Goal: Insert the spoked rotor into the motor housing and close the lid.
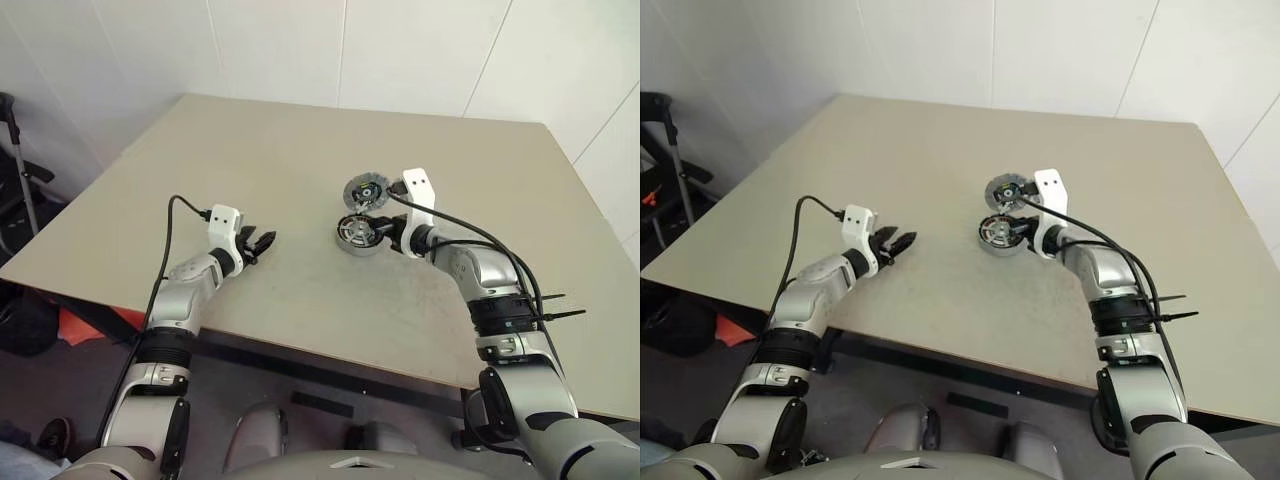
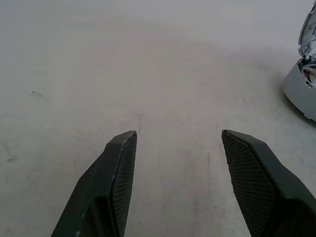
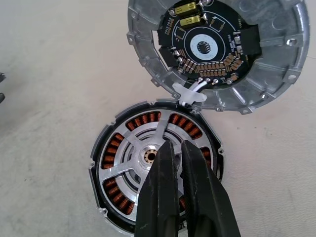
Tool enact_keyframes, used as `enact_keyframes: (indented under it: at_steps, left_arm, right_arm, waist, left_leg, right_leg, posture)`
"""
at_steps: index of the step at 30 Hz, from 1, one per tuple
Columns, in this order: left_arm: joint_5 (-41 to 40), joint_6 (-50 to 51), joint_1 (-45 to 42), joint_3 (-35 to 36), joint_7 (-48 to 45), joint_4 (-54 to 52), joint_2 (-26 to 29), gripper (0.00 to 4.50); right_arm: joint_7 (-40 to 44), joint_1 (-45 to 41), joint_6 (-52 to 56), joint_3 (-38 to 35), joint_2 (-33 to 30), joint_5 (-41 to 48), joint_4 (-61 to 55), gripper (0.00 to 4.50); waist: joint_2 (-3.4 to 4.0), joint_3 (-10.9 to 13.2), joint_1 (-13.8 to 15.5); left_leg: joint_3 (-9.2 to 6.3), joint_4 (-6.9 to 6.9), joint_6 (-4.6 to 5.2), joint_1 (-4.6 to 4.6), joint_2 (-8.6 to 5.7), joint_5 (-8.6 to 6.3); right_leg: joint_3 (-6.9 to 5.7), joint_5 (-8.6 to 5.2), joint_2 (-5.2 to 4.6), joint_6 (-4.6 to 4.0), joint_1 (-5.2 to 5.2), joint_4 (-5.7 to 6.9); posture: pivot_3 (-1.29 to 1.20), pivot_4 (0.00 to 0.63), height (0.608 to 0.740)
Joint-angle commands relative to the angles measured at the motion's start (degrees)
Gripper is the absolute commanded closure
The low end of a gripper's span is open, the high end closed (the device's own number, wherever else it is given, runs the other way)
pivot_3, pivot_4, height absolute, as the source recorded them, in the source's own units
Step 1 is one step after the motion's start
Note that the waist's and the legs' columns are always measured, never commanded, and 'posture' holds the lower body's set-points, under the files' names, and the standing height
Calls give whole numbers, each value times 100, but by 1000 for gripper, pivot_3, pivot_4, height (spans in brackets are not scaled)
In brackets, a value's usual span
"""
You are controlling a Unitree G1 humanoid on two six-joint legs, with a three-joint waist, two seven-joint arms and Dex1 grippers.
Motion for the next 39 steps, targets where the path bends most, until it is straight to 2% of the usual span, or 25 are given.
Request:
enact_keyframes:
  at_steps: [1, 6, 14, 17, 22, 28, 30, 33, 37, 39]
  left_arm:
    - [-8, -128, -42, 54, 9, -142, 54, 1590]
    - [-20, -108, -62, 48, 4, -172, 44, 1590]
    - [-206, 47, -199, 92, -196, -391, 124, 1590]
    - [-340, 124, -296, 116, -302, -478, 126, 1590]
    - [-476, 178, -568, 79, -472, -521, 114, 1590]
    - [-725, 249, -818, 239, -403, -676, 5, 1590]
    - [-745, 278, -792, 211, -439, -714, 7, 1590]
    - [-764, 317, -770, 187, -496, -717, -2, 1590]
    - [-796, 371, -785, 137, -581, -699, -15, 1590]
    - [-790, 364, -789, 117, -595, -681, -27, 1590]
  right_arm:
    - [-10, -144, -124, 38, 115, -71, -151, 4365]
    - [7, 54, -433, 240, 308, -371, 492, 4365]
    - [507, -18, -819, 91, 60, -263, -99, 4365]
    - [614, 4, -863, 113, 52, -282, 23, 4365]
    - [598, 293, -1386, 596, 65, -879, 629, 4365]
    - [616, 45, -2025, 244, -161, -930, 483, 4365]
    - [877, -116, -2312, 239, -371, -928, 380, 4365]
    - [1959, -372, -2582, 596, -1043, -1016, 186, 4365]
    - [2934, -644, -3833, 1304, -1842, -1774, 440, 4365]
    - [3585, -726, -4277, 1513, -2105, -1837, 491, 4365]
  waist:
    - [0, 0, -19]
    - [-4, -3, -25]
    - [-7, -4, -19]
    - [-8, -4, -22]
    - [-8, -5, -22]
    - [-15, -6, -21]
    - [-14, -6, -22]
    - [-14, -5, -19]
    - [-15, -5, -20]
    - [-16, -4, -23]
  left_leg:
    - [0, 0, 0, 1, 0, 0]
    - [0, 0, -1, 5, 0, 1]
    - [0, 0, 0, 13, 0, 3]
    - [0, 0, 2, 9, 0, 2]
    - [0, 0, 2, 10, 0, 2]
    - [1, 3, 8, 17, 0, 7]
    - [1, 4, 9, 14, -1, 7]
    - [1, 10, 15, -4, -1, 6]
    - [0, 24, 54, -15, 0, 0]
    - [0, 32, 67, -20, 1, -8]
  right_leg:
    - [0, 0, 0, 0, 0, 1]
    - [0, 0, 0, -3, 2, 1]
    - [0, -1, 0, -3, 12, 2]
    - [0, 0, 0, -3, 9, 1]
    - [0, -1, 0, -4, 10, 2]
    - [1, 0, -1, -4, 18, 3]
    - [1, 0, -1, -5, 15, 3]
    - [1, 0, -1, -4, -1, 8]
    - [0, 0, 0, -4, -4, 9]
    - [0, 0, 0, -3, -6, 9]
  posture:
    - [0, 0, 740]
    - [0, 0, 740]
    - [0, 0, 740]
    - [0, 0, 740]
    - [0, 0, 740]
    - [0, 0, 740]
    - [0, 0, 740]
    - [0, 0, 740]
    - [0, 0, 740]
    - [0, 0, 740]
